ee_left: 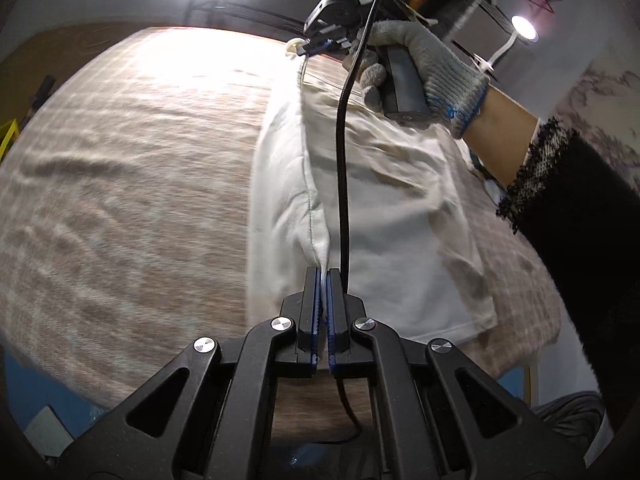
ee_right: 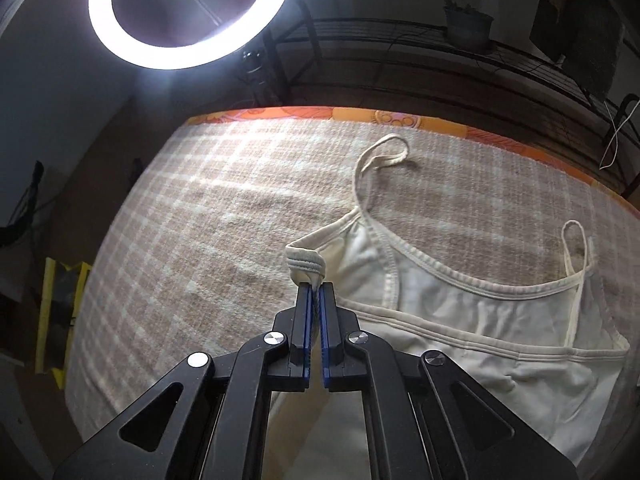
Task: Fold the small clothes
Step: 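Grasp one side edge with both tools and fold it toward the camisole's center, then open both tools and lift them off the folded side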
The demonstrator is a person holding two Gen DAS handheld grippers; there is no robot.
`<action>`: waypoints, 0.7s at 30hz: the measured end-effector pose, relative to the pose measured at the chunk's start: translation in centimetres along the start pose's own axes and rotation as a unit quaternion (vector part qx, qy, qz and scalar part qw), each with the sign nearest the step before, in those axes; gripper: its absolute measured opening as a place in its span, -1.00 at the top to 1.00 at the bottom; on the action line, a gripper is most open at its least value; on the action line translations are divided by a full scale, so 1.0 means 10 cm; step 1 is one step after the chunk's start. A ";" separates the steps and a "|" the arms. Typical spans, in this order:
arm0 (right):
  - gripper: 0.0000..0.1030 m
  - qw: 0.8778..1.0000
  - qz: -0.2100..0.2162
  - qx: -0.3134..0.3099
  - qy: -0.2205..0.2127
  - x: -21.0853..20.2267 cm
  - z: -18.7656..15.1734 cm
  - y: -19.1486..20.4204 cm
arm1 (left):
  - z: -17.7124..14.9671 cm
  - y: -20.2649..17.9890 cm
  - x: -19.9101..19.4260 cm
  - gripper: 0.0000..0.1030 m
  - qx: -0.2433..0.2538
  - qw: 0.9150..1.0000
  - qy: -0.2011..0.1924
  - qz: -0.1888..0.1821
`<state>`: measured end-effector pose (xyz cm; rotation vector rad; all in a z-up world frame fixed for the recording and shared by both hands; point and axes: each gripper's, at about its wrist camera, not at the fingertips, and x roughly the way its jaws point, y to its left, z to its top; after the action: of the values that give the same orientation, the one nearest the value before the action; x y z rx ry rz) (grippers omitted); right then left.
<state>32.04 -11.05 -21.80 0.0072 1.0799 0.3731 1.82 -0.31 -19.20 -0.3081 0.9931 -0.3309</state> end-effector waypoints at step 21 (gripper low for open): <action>0.95 0.999 -0.045 0.007 0.009 0.27 -0.29 -0.66 | -0.18 -0.34 0.64 0.99 0.023 0.996 0.083 -0.008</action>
<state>32.63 -16.93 -26.73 -0.0317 1.0963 0.2838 3.05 -6.14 -23.64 -0.2504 1.1445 -0.3987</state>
